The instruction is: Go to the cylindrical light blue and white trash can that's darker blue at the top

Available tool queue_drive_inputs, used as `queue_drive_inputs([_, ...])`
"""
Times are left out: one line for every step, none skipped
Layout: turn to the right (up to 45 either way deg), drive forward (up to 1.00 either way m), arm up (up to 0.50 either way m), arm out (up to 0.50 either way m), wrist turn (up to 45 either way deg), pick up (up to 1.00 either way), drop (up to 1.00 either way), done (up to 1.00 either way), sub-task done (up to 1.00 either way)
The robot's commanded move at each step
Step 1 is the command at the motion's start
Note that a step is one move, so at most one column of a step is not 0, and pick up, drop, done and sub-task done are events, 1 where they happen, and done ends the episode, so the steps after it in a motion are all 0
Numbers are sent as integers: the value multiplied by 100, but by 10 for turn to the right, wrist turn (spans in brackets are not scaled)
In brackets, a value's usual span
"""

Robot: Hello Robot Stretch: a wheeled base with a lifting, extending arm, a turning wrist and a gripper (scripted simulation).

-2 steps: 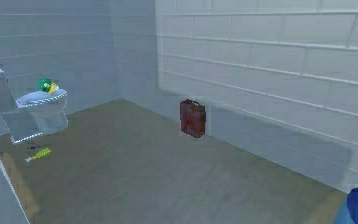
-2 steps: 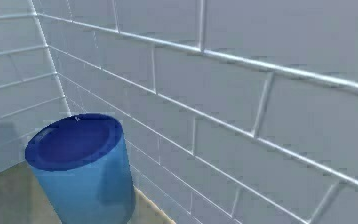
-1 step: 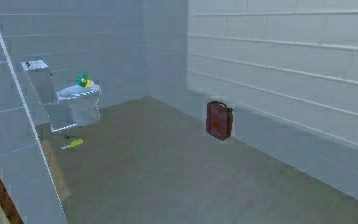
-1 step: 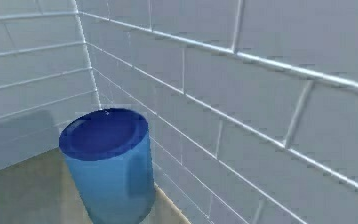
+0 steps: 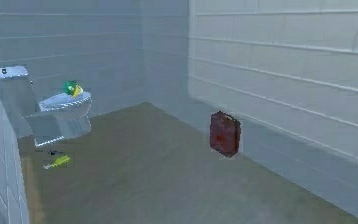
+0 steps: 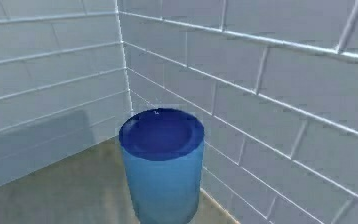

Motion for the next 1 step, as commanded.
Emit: queue_drive_inputs([450, 0, 0, 0, 0, 0, 0, 0, 0])
